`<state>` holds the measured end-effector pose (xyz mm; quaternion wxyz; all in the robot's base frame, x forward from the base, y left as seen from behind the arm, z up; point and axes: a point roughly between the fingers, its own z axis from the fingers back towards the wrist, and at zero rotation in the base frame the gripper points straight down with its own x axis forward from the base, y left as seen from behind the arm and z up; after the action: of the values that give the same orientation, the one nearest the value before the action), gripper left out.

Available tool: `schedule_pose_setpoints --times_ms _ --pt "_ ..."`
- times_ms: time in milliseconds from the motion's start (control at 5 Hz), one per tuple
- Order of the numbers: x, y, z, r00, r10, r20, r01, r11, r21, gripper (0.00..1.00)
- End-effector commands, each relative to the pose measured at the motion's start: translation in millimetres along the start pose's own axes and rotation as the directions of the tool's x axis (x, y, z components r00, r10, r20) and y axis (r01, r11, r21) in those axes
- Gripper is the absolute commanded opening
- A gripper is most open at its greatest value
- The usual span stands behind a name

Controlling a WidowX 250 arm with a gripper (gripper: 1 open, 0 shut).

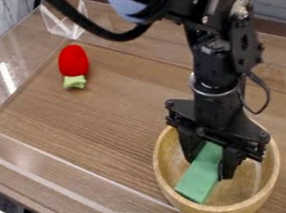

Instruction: Put the green block in the brown bowl

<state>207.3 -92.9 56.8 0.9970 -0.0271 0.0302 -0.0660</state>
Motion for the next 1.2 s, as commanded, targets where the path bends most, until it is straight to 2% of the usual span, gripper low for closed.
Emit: schedule_pose_setpoints --times_ms 0,400,600,800,1000 --pt "4.6 0 12.2 0.999 0.020 0.037 -0.020 1.000 -0.003 0.00" --pt "4.5 0 13.8 0.999 0.016 0.035 -0.016 1.000 -0.002 0.00" --pt "4.1 3 27.8 0.998 0.023 0.055 -0.023 1.000 -0.006 1.00" --pt "6.3 8 44.5 0.996 0.037 0.085 -0.037 0.999 -0.001 1.00" --pt "11.6 18 69.3 0.989 0.066 0.133 -0.067 0.998 0.004 1.00"
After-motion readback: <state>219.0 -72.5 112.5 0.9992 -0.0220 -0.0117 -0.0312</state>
